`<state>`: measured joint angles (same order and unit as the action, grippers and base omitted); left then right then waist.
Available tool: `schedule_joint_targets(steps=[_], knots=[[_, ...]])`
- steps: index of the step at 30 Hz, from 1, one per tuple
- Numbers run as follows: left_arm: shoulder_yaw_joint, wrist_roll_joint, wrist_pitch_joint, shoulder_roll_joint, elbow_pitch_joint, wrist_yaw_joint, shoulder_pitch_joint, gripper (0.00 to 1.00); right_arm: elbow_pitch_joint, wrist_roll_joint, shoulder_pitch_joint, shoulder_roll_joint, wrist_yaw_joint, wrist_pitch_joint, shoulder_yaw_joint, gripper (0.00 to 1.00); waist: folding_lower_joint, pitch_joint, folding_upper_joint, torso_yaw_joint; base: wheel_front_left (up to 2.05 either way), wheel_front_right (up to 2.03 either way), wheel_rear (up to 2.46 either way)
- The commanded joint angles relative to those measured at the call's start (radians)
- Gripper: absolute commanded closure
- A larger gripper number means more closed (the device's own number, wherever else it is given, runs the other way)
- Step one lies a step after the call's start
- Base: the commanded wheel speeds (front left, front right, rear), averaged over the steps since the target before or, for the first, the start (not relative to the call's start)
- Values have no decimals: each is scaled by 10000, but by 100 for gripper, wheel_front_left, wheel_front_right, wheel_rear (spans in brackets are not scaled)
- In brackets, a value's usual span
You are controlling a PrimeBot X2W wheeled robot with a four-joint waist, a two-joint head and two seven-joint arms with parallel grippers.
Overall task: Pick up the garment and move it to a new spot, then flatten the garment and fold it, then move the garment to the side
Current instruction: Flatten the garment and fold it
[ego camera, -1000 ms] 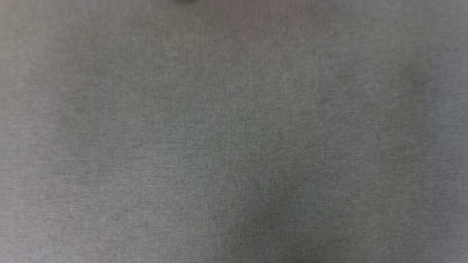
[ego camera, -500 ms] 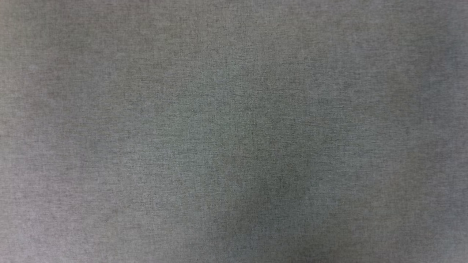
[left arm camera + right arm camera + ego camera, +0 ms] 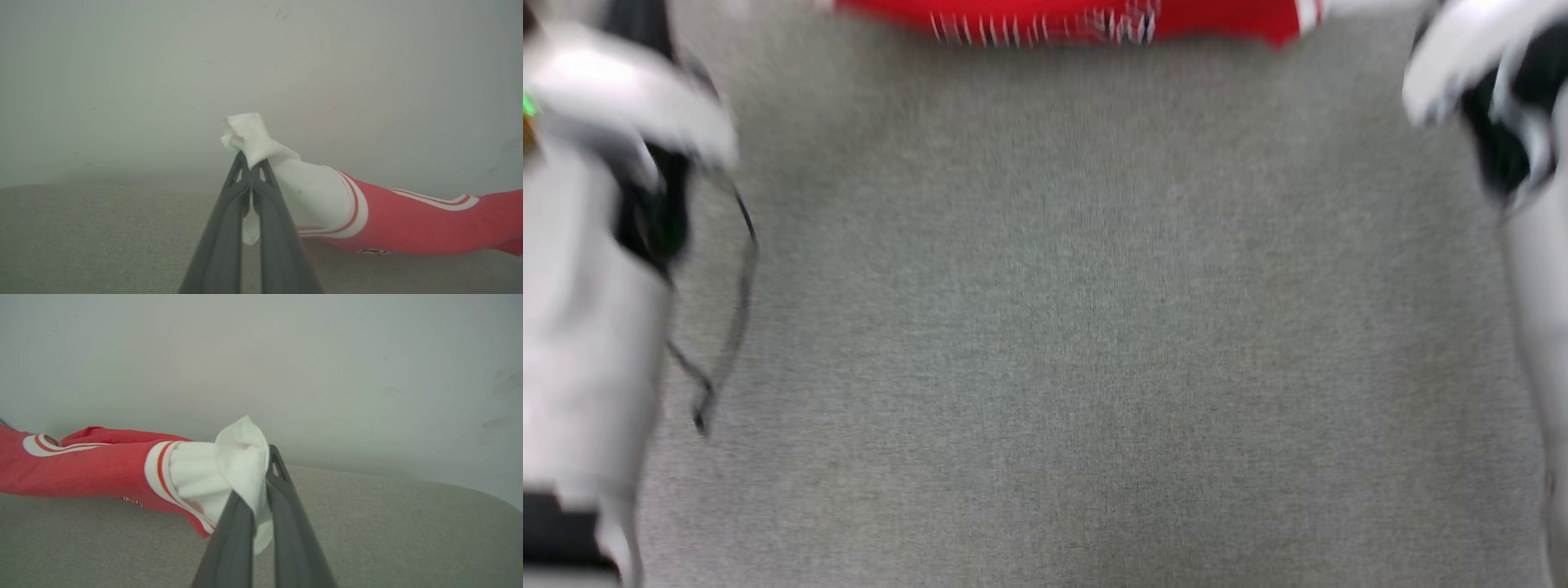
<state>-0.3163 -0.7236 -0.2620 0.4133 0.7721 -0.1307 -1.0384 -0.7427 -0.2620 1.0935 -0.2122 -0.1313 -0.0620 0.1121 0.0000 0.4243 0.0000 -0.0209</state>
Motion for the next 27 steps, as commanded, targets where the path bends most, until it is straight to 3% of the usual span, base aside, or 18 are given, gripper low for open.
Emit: schedule_joint_targets(steps=[1,6,10,21,27], knots=[[112,107,-38,-26,-247,23,574,100,201,-171,-621,-94,9,-47,98,100,0,-918,0,153,0,0,0],[822,401,-40,-215,-1875,460,3588,100,1821,-829,-3522,-606,11,-361,89,100,0,-1935,0,160,0,0,0],[1172,400,-41,-222,-3017,742,5825,100,3249,-977,-5728,-657,9,-855,-204,100,0,-2595,0,52,0,0,0],[1386,-30,484,-187,-5420,1939,10585,100,6939,-869,-11394,336,11,-2452,-1419,100,0,-3944,0,71,0,0,0],[1319,45,572,-247,-5837,2490,12079,100,7620,-842,-13602,703,11,-3602,-1586,100,0,-4338,0,151,0,0,0]])
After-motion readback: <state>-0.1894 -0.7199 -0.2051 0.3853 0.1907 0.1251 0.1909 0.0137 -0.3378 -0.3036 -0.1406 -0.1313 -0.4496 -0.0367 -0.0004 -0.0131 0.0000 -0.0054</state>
